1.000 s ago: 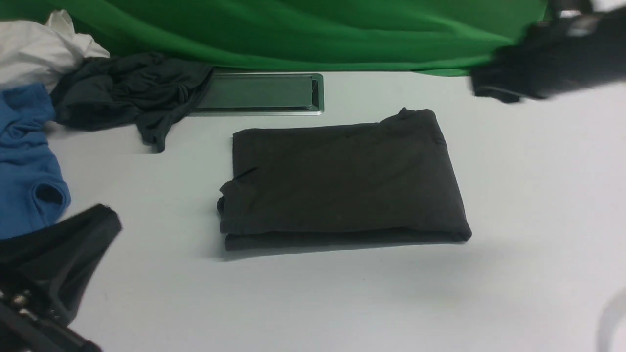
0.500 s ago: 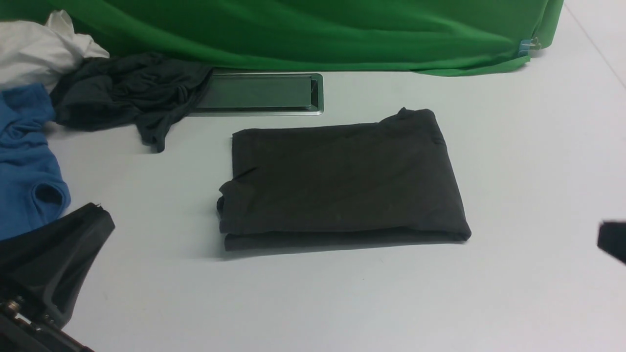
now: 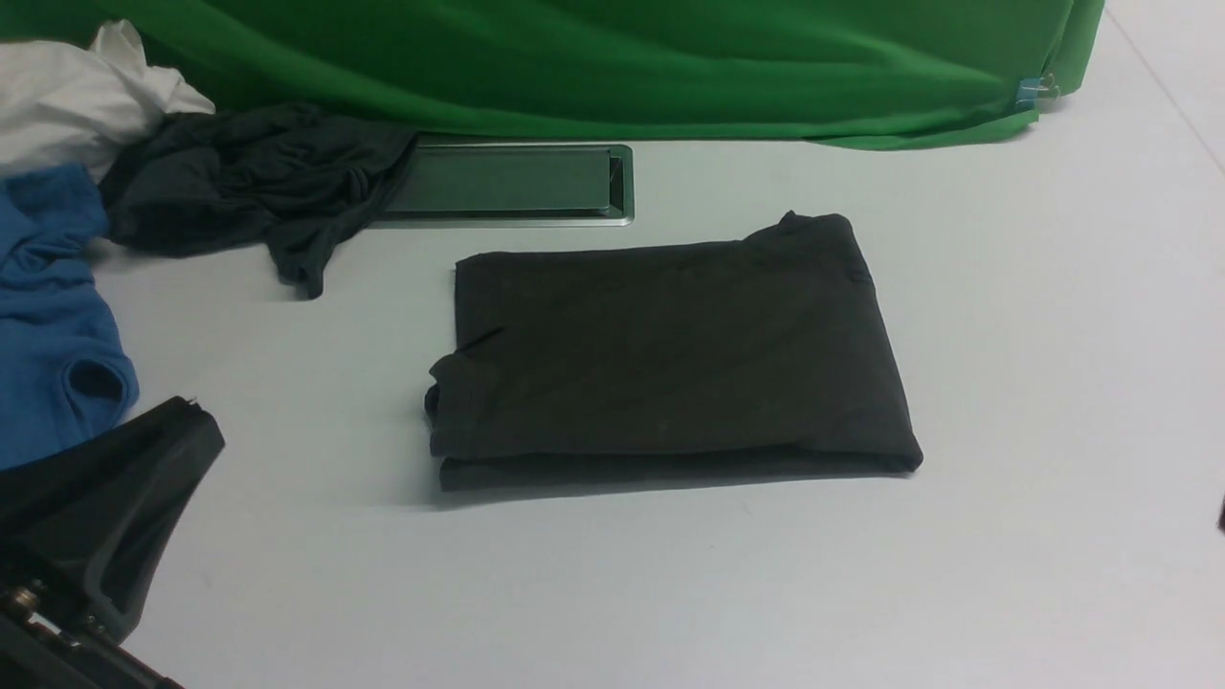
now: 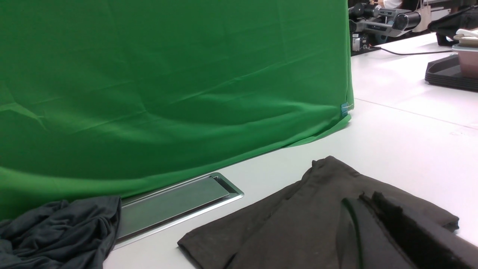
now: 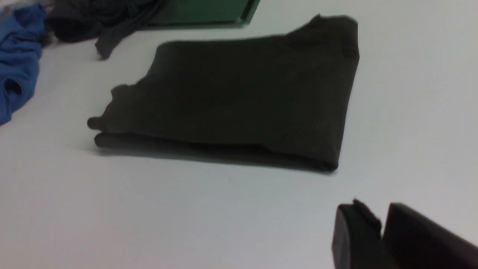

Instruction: Fold a long-sleeved shirt on a white desktop.

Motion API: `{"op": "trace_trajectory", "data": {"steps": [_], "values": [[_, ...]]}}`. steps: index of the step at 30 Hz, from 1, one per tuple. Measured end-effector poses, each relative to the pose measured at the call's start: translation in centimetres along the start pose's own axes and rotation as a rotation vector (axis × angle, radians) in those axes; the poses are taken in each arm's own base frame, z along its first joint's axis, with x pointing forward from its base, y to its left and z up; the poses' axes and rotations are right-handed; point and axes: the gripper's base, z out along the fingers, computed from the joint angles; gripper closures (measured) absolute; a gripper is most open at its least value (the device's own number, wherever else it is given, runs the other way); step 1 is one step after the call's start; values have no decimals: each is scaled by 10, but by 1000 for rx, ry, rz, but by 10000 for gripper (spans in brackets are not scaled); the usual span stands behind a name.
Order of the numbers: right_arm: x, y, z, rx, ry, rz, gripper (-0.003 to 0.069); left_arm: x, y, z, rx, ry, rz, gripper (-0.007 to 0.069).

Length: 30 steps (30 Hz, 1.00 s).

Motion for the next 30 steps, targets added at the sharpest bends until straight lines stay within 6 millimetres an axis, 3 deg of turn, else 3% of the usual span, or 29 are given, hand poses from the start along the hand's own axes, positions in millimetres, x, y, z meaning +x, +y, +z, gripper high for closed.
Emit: {"op": "trace_trajectory", "data": {"steps": [4,5,7,11,13,30], "values": [[10,-11,-7,105,-189,-102,622,0,0,0,0,-1,1,606],[25,-18,-5,155,-256,-125,634,0,0,0,0,-1,1,606],[35,-22,-3,184,-293,-135,638,0,0,0,0,-1,1,606],[85,-38,14,268,-354,-143,641,0,0,0,0,-1,2,606],[92,-39,16,268,-345,-144,641,0,0,0,0,-1,4,606],[97,-39,18,267,-312,-150,626,0,0,0,0,-1,-1,606]]}}
